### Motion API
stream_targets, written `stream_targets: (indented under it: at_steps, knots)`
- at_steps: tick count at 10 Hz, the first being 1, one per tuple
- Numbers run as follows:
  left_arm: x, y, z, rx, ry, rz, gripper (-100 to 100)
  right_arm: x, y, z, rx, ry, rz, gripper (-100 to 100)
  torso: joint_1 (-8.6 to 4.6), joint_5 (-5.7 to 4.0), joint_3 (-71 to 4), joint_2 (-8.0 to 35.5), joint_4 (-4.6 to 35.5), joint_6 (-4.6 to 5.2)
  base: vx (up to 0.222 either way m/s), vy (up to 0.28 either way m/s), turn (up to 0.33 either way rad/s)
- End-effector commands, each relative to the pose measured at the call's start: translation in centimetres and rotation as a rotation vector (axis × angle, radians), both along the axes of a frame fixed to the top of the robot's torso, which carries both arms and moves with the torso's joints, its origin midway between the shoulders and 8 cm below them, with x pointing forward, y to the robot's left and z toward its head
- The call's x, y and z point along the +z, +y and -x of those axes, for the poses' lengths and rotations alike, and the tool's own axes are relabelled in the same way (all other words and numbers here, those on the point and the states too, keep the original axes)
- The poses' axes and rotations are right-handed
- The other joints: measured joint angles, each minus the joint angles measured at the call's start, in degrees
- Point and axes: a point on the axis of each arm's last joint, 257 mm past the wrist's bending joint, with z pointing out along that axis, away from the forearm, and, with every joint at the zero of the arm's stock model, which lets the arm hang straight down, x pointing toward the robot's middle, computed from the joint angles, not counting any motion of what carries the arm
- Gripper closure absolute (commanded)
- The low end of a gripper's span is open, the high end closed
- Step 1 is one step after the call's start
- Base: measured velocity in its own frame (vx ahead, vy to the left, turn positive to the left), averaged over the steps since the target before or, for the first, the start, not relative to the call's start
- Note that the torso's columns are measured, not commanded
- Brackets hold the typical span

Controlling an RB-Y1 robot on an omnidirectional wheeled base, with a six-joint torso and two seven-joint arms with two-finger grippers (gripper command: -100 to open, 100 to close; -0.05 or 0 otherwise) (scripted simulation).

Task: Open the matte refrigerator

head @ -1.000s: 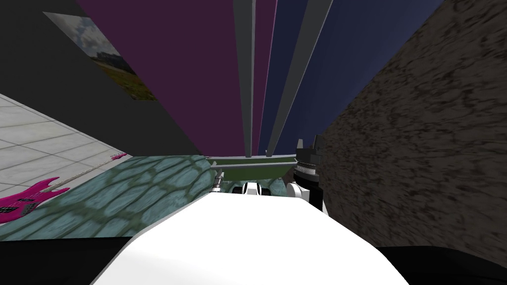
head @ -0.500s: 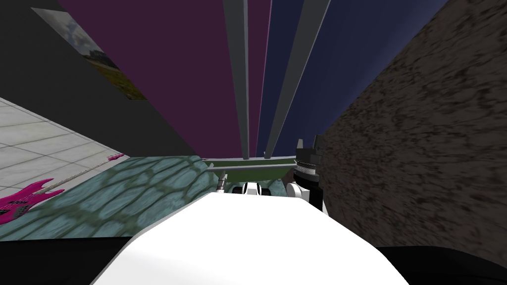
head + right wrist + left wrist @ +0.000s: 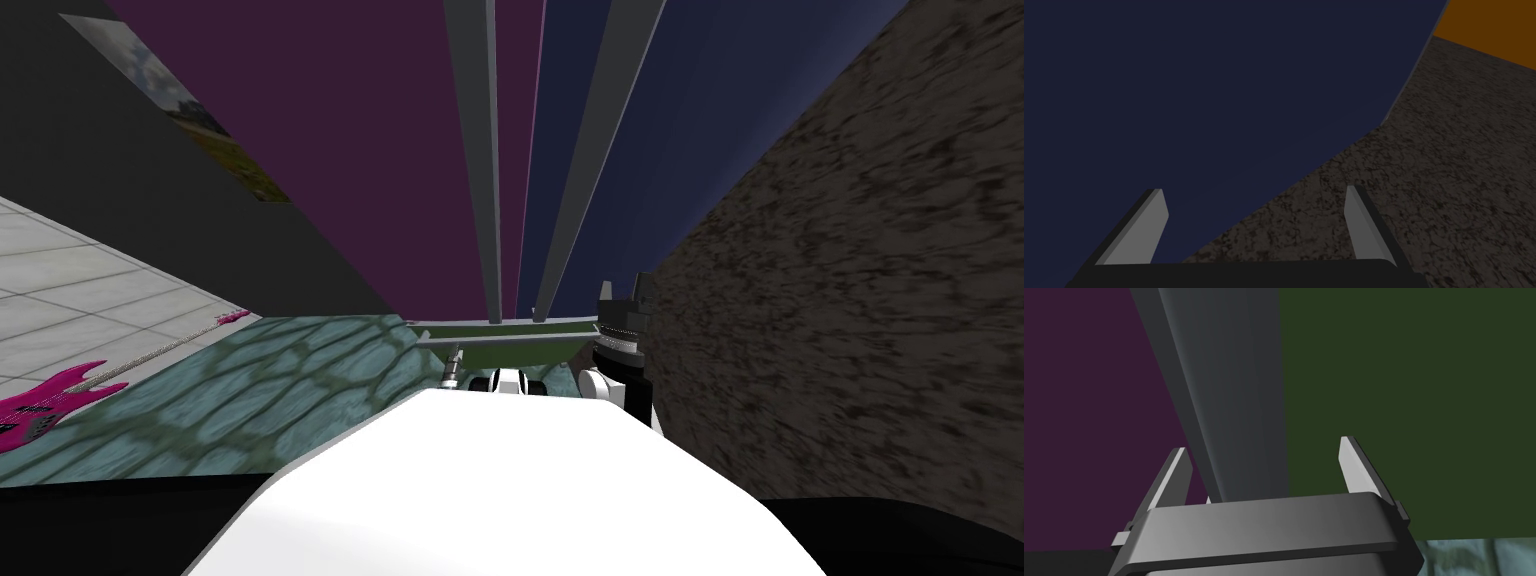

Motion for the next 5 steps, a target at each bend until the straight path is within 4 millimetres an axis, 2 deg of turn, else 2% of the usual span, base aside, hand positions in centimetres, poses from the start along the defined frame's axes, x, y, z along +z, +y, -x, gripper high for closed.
stream_targets:
  at_steps: [1, 2, 3, 4, 5]
  knots:
    - [0.4, 0.2, -1.8, -0.003, 0.003, 0.0, -100, 0.0, 0.0, 0.0, 0.0, 0.0, 0.0, 0, -0.01, 0.0, 0.0, 0.0, 0.0, 0.01, -0.005, -0.007, 0.016]
    - [0.3, 0.0, -1.2, -0.003, 0.0, 0.0, -100, 0.0, 0.0, 0.0, 0.0, 0.0, 0.0, 0, -0.03, -0.01, 0.0, 0.0, 0.0, 0.01, 0.0, 0.0, 0.0]
    - [0.0, 0.0, -0.1, 0.0, 0.003, 0.001, 100, 0.0, 0.0, 0.0, 0.0, 0.0, 0.0, 0, -0.02, -0.01, 0.0, -0.1, 0.0, 0.0, 0.005, 0.007, -0.018]
    - [-0.2, -0.1, 0.9, 0.002, 0.003, 0.001, 100, 0.0, 0.0, 0.0, 0.0, 0.0, 0.0, 0, 0.05, 0.11, 0.0, -0.1, -0.2, 0.02, 0.007, 0.014, -0.021]
    - [0.5, -0.2, 0.2, -0.001, -0.015, -0.001, 100, 0.0, 0.0, 0.0, 0.0, 0.0, 0.0, 0, 0.21, 0.25, -0.1, -0.3, -0.3, 0.02, -0.009, -0.001, -0.002]
